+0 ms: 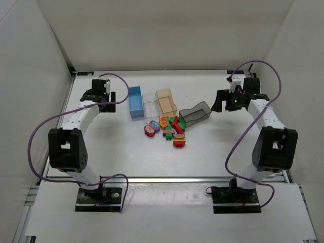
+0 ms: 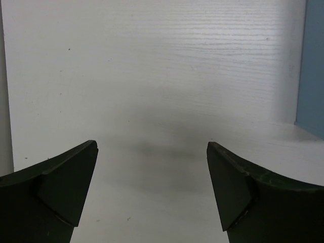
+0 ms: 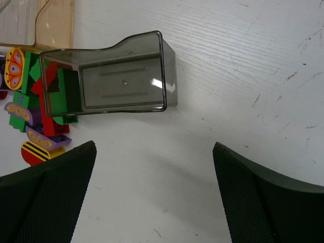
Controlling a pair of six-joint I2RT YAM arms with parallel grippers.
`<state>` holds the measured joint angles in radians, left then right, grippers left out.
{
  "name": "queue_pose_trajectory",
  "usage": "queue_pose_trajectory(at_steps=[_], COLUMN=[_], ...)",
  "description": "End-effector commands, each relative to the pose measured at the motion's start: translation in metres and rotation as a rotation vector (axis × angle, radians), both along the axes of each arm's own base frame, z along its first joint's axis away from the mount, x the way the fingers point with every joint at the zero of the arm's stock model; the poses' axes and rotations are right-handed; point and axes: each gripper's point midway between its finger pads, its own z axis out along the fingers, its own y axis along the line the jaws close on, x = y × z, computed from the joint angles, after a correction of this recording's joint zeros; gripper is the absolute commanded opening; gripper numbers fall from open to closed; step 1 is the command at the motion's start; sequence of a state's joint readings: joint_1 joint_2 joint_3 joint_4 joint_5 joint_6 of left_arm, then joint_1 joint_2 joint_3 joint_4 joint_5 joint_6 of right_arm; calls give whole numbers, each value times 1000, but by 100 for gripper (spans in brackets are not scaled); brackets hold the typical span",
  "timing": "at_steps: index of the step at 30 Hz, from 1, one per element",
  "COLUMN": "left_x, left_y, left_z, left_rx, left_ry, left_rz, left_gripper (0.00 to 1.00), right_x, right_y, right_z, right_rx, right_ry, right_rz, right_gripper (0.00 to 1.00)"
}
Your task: Sort the legos into containers by color
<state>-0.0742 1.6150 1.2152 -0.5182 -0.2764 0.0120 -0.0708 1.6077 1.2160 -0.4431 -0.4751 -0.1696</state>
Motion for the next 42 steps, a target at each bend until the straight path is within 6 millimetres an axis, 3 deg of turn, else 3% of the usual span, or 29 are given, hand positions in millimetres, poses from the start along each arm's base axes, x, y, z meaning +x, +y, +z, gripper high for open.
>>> queue_pose_trajectory(at_steps=[1, 7, 9, 11, 15, 17, 20, 24, 25, 29, 30, 32, 33, 34, 36, 40, 41, 42], left_x=[3, 2, -1, -5, -5, -4, -2, 1, 3, 3, 3, 2, 2, 1, 0, 2, 2, 2], left_y=[4, -27, -39, -56, -63, -63, -65, -65, -64, -61, -60, -58, -58, -57, -57, -54, -54, -53], left_z=[11, 15, 18, 18, 20, 19, 18, 18, 18, 16, 15, 12, 11, 8, 5, 2, 0, 0], left_rx=[38, -52, -105, -174, -196, -195, -202, -195, -191, -174, -169, -162, -162, -158, -159, -148, -148, -145], left_ry=[0, 21, 35, 50, 57, 62, 68, 69, 70, 78, 80, 88, 93, 99, 108, 114, 119, 120], left_rz=[-17, -222, -288, -364, -405, -407, -418, -424, -422, -415, -415, -412, -410, -406, -405, -395, -393, -392], left_gripper=[99, 99, 100, 99, 100, 99, 99, 99, 99, 99, 99, 99, 99, 100, 99, 99, 99, 99], right_x=[8, -5, -13, -25, -48, -66, -68, -58, -44, -19, -10, -8, 2, 6, 15, 30, 38, 35], right_y=[6, 25, 36, 61, 91, 107, 121, 134, 137, 143, 145, 146, 147, 147, 147, 150, 151, 150], right_z=[24, 31, 40, 51, 61, 55, 45, 29, 28, 18, 28, 17, 26, 14, 17, 1, 6, -7], right_rx=[3, -58, -52, -35, -54, -78, -164, -271, -308, -359, -365, -313, -325, -311, -315, -293, -306, -280], right_ry=[-79, -105, -145, -215, -344, -347, -431, -570, -637, -729, -761, -727, -751, -734, -743, -698, -718, -667], right_rz=[68, 221, 339, 533, 827, 970, 1134, 1299, 1305, 1344, 1347, 1383, 1389, 1409, 1414, 1443, 1446, 1461], right_gripper=[99, 99, 99, 99, 99, 97, 94, 94, 93, 92, 91, 90, 89, 87, 83, 74, 73, 71])
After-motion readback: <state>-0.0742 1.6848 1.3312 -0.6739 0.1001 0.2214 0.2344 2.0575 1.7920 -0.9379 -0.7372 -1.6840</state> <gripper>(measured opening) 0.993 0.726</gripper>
